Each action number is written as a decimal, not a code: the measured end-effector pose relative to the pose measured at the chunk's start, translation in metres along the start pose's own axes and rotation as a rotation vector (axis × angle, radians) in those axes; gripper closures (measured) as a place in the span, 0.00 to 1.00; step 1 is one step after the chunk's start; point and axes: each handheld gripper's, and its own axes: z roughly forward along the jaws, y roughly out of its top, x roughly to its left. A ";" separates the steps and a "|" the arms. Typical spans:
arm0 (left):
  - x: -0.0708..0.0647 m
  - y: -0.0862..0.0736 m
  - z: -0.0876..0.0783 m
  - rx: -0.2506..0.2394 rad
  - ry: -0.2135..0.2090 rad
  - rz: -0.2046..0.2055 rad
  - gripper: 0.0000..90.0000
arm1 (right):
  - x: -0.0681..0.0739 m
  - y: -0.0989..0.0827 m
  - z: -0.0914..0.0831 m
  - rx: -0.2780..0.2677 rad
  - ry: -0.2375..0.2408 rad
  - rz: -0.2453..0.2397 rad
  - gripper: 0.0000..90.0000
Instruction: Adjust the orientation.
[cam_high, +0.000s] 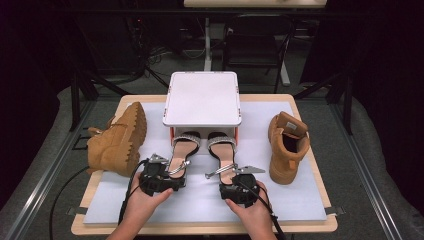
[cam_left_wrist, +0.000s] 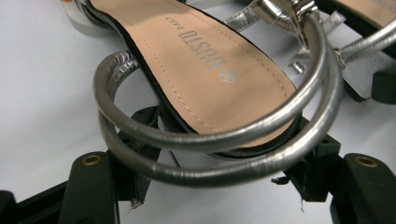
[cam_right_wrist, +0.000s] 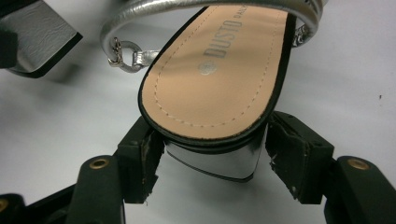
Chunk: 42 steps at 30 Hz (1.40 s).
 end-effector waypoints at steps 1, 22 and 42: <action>0.000 0.002 0.001 -0.003 0.000 -0.007 0.38 | 0.000 0.000 0.000 0.000 0.000 0.000 0.41; 0.011 0.043 0.040 -0.015 0.087 -0.036 0.42 | 0.004 0.002 0.002 0.008 -0.016 0.011 0.41; 0.008 0.047 0.043 -0.017 0.101 -0.076 0.42 | 0.002 0.048 0.046 -0.012 -0.067 0.062 0.41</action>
